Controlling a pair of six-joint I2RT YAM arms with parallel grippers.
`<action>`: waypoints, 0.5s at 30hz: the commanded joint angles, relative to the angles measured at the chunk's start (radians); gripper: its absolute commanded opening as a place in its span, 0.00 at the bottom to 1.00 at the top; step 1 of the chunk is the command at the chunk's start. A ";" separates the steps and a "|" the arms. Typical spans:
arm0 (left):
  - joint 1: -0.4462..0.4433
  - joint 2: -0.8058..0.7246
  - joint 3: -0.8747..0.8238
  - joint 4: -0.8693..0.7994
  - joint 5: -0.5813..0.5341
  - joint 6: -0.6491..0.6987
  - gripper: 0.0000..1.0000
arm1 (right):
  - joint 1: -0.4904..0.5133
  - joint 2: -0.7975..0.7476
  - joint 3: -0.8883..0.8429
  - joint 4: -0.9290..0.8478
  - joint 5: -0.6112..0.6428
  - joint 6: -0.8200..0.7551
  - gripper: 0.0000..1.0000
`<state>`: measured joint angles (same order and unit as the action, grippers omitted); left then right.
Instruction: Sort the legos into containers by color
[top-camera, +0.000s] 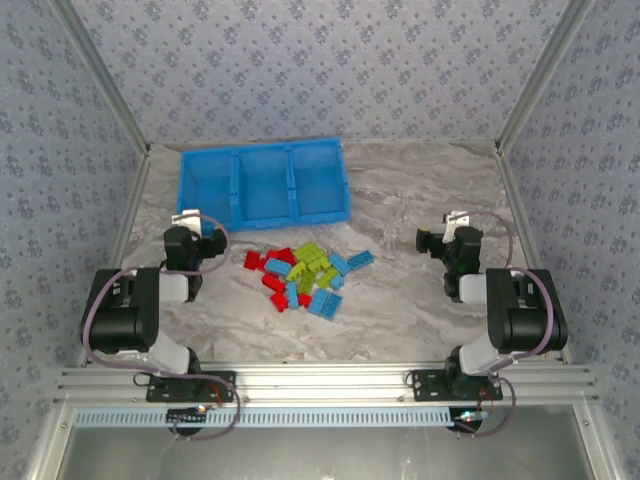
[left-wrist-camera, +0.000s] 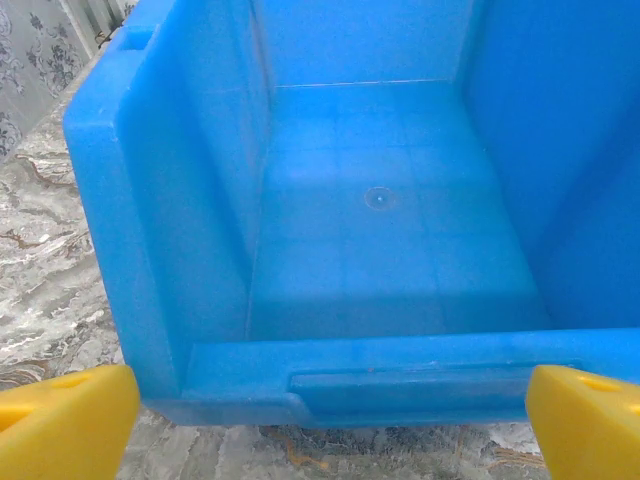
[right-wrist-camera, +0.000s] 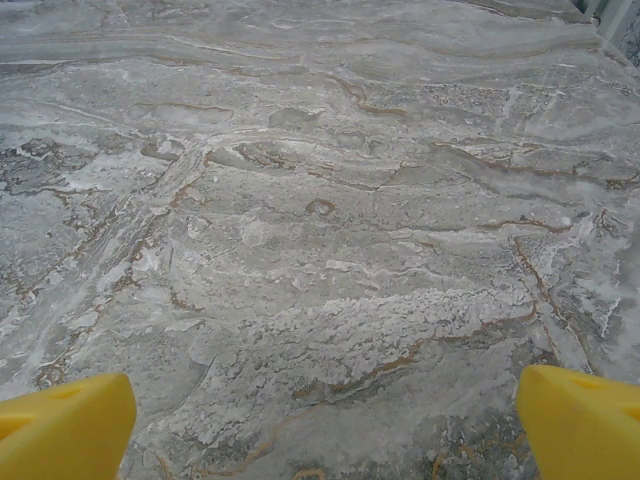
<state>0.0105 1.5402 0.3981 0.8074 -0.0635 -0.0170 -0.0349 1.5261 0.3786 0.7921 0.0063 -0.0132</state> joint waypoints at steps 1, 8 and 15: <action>0.000 -0.007 0.018 0.001 0.011 -0.005 0.99 | -0.003 -0.006 0.021 -0.004 -0.012 -0.013 1.00; -0.001 -0.008 0.018 0.001 0.011 -0.005 0.99 | -0.004 -0.007 0.020 -0.004 -0.012 -0.013 1.00; 0.000 -0.008 0.018 0.001 0.011 -0.006 0.99 | -0.014 -0.010 0.016 0.005 -0.031 -0.007 1.00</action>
<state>0.0105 1.5402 0.3981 0.8074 -0.0635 -0.0170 -0.0437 1.5261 0.3786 0.7902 -0.0090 -0.0128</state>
